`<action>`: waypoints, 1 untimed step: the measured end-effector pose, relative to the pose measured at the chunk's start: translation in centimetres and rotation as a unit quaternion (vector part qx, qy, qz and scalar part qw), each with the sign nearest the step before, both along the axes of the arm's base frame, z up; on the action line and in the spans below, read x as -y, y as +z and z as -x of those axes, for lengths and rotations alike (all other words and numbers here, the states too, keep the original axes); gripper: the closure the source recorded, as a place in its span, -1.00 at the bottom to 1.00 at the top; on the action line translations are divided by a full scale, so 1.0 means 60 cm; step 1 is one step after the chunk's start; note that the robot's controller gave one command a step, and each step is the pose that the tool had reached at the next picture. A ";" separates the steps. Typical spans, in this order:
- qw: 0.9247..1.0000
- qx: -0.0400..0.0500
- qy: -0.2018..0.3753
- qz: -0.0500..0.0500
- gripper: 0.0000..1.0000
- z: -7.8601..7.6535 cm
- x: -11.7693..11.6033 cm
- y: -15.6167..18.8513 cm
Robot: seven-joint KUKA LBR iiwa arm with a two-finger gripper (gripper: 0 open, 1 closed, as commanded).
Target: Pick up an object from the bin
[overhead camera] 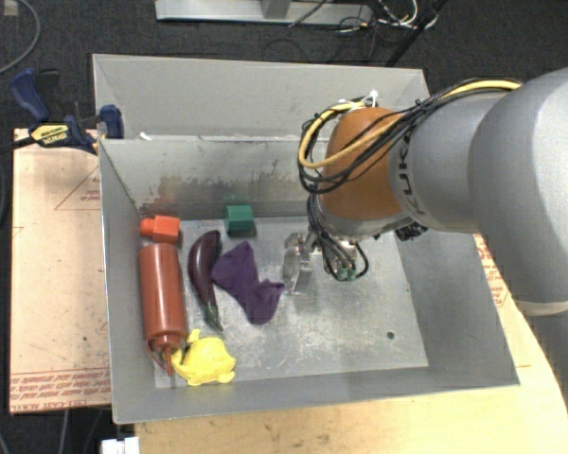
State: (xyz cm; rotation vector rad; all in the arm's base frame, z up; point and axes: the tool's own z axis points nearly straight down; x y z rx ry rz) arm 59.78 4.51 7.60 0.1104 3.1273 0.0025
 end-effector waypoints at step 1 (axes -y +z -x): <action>1.000 -0.003 -0.002 0.000 1.00 0.005 0.007 0.082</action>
Offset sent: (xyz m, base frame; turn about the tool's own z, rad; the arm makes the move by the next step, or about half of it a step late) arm 0.0055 0.0084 0.0978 0.0014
